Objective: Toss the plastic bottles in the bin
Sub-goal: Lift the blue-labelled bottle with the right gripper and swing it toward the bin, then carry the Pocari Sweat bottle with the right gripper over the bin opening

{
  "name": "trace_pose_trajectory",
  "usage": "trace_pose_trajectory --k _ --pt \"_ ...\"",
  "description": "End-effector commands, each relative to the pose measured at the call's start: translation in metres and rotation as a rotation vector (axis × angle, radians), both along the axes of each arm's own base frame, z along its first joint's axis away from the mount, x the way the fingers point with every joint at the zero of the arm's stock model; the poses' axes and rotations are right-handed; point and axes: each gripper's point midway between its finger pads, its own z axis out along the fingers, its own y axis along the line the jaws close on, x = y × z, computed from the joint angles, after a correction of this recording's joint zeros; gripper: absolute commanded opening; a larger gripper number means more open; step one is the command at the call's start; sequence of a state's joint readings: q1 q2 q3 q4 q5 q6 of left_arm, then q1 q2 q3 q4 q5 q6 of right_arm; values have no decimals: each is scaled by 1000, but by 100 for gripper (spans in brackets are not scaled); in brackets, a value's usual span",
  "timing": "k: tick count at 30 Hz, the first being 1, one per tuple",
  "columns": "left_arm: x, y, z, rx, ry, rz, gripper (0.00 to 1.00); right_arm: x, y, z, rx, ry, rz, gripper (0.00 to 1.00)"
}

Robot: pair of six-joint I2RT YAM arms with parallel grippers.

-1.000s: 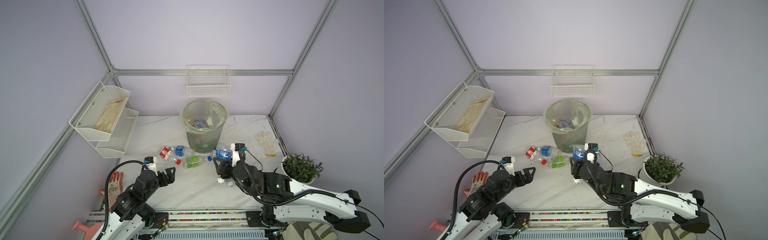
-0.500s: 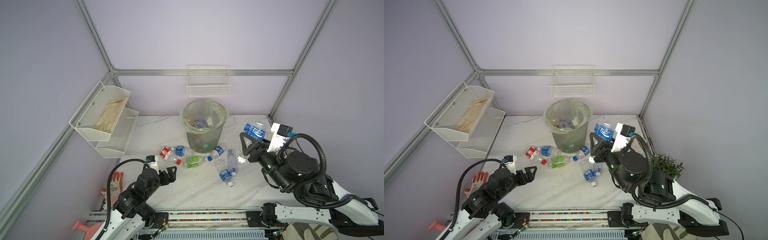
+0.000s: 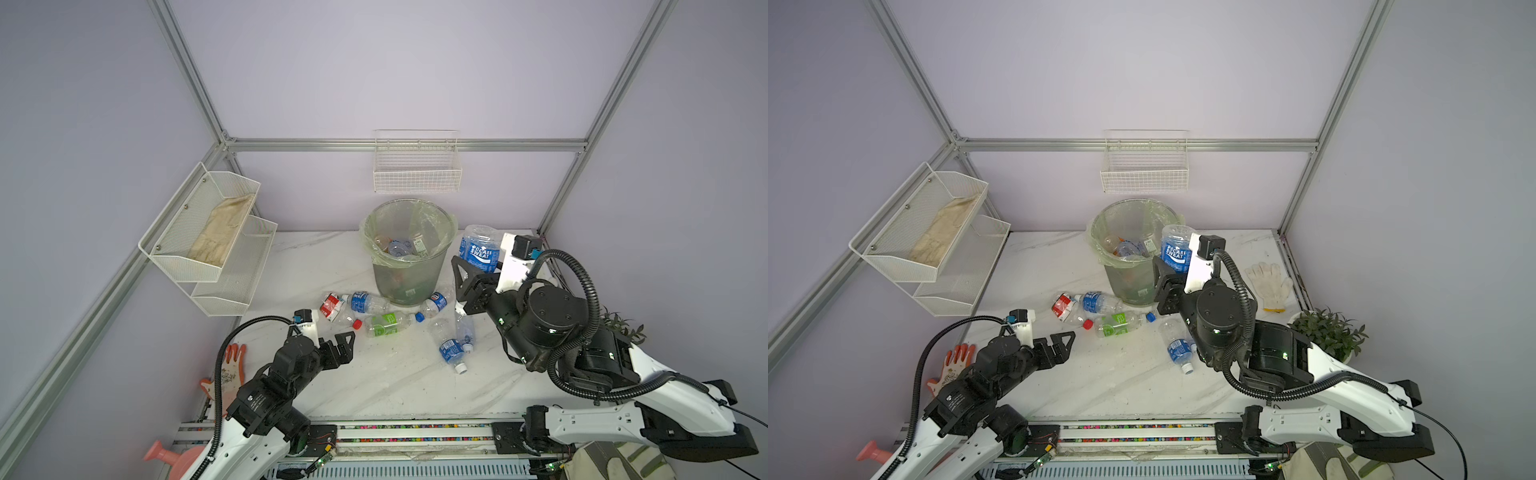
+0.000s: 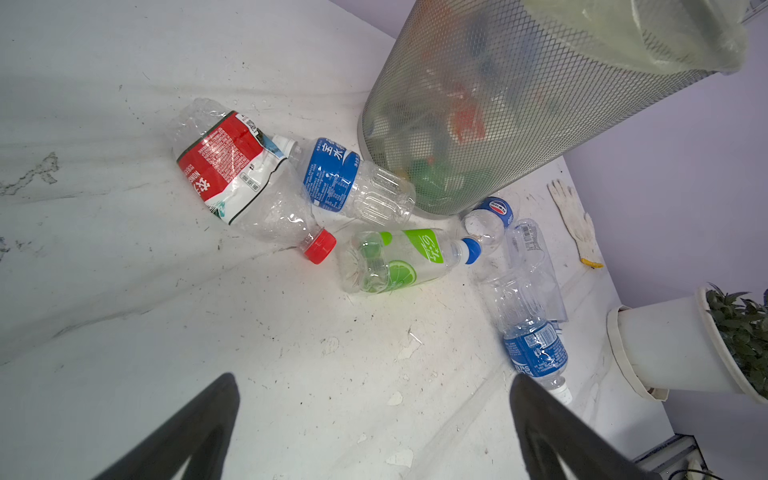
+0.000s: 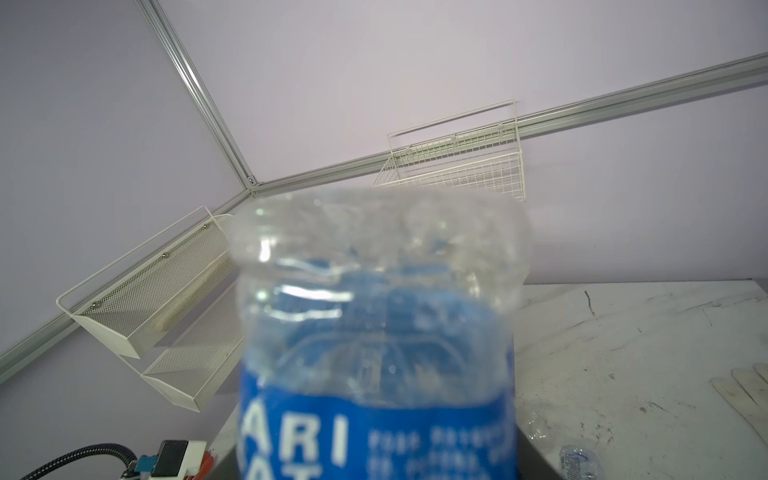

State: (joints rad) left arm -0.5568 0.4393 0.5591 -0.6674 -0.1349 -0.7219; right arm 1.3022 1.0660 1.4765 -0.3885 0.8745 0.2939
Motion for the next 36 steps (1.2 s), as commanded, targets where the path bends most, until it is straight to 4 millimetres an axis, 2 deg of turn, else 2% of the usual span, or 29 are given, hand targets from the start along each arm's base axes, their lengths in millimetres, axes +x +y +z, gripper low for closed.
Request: trace_pose_trajectory --k 1,7,11,16,20,23,25,31,36 --pt "4 -2 42 -40 -105 -12 100 2 -5 19 4 -33 -42 0" --pt "3 -1 45 -40 -109 -11 100 7 2 33 -22 -52 -68 0" --pt "1 0 45 -42 -111 -8 100 12 9 33 -41 -52 -83 0" --pt "1 0 43 -48 -110 -5 100 41 17 26 -76 -16 -66 0" --pt "2 -1 41 -55 -107 -8 100 68 25 14 -103 46 -38 0" --pt "1 -1 42 -55 -109 -10 100 80 34 2 -125 81 -22 0" --pt "1 -1 42 -55 -111 -11 100 90 45 -12 -150 112 -10 0" --pt "-1 1 40 -42 -111 -9 100 112 56 -40 -171 180 15 0" --pt "0 3 38 -31 -111 -3 100 121 68 -47 -186 206 42 0"
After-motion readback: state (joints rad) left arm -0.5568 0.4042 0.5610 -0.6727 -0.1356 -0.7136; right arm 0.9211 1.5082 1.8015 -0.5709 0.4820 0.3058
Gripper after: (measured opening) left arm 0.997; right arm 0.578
